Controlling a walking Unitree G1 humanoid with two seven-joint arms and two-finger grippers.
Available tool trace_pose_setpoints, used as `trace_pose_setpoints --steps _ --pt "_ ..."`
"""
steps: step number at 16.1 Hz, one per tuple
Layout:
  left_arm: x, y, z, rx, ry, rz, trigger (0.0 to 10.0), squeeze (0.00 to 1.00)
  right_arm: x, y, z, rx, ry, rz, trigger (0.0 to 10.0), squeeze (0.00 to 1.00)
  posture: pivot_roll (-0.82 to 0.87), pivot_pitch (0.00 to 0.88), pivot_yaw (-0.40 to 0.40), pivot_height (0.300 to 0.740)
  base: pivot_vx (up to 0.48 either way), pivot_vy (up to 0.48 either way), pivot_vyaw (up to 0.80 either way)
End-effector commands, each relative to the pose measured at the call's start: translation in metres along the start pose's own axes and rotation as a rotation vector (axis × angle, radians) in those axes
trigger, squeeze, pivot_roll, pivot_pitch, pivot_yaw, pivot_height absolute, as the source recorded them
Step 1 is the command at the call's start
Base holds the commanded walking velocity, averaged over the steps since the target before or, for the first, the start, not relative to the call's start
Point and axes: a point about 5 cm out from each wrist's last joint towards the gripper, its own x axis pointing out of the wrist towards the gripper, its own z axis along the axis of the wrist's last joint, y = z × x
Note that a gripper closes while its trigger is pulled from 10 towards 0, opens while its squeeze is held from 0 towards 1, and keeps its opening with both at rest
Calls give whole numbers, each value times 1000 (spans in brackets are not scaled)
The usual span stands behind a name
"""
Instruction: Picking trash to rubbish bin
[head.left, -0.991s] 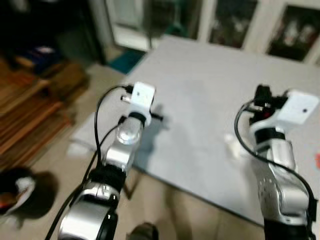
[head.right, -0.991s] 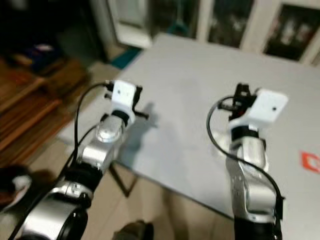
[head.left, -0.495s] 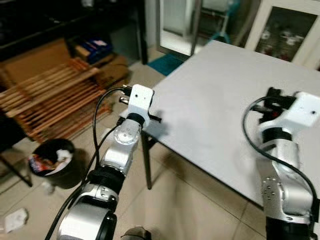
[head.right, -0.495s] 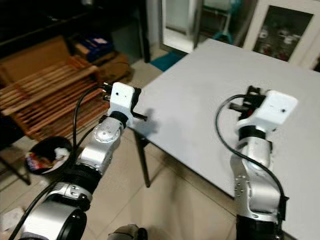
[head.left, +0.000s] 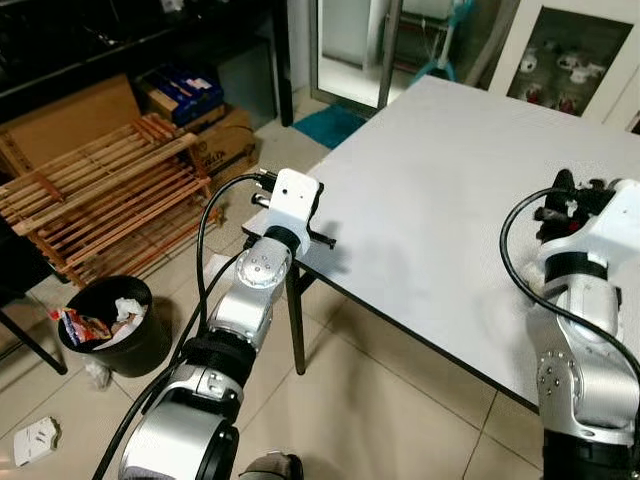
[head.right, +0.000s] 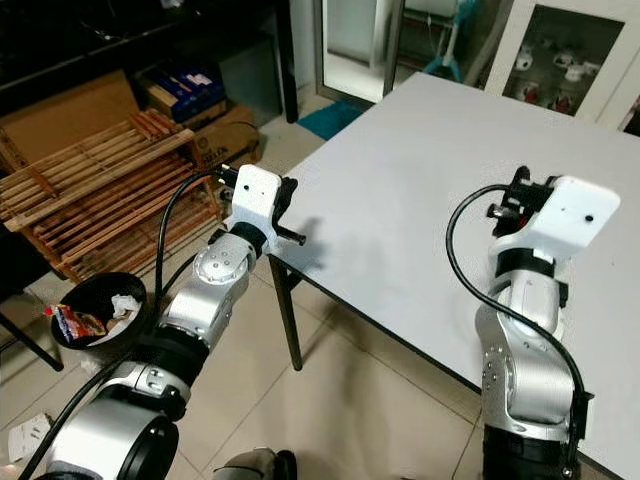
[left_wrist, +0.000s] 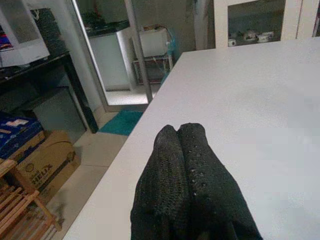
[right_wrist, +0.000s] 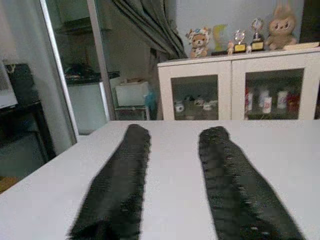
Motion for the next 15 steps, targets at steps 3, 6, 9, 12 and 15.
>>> trace_pose_setpoints --steps 3,6,9,12,15 --pt "2 1 2 -8 0 -6 10000 0 0 3 6 21 -17 15 10000 1000 113 91 35 740 0 0 0" --pt "2 1 2 -10 0 -6 10000 0 2 3 4 25 8 9 10000 0 113 91 35 740 0 0 -521" --pt "2 1 2 -6 -1 -12 10000 0 3 0 7 19 3 -2 10000 0 110 95 36 740 0 0 -760" --pt "2 3 2 -3 1 -14 10000 0 4 -1 7 14 4 -11 10000 0 113 93 38 740 0 0 -752" --pt "4 3 5 -4 -5 -24 10000 0 7 1 9 15 -3 -15 10000 0 118 95 42 740 0 0 -750"
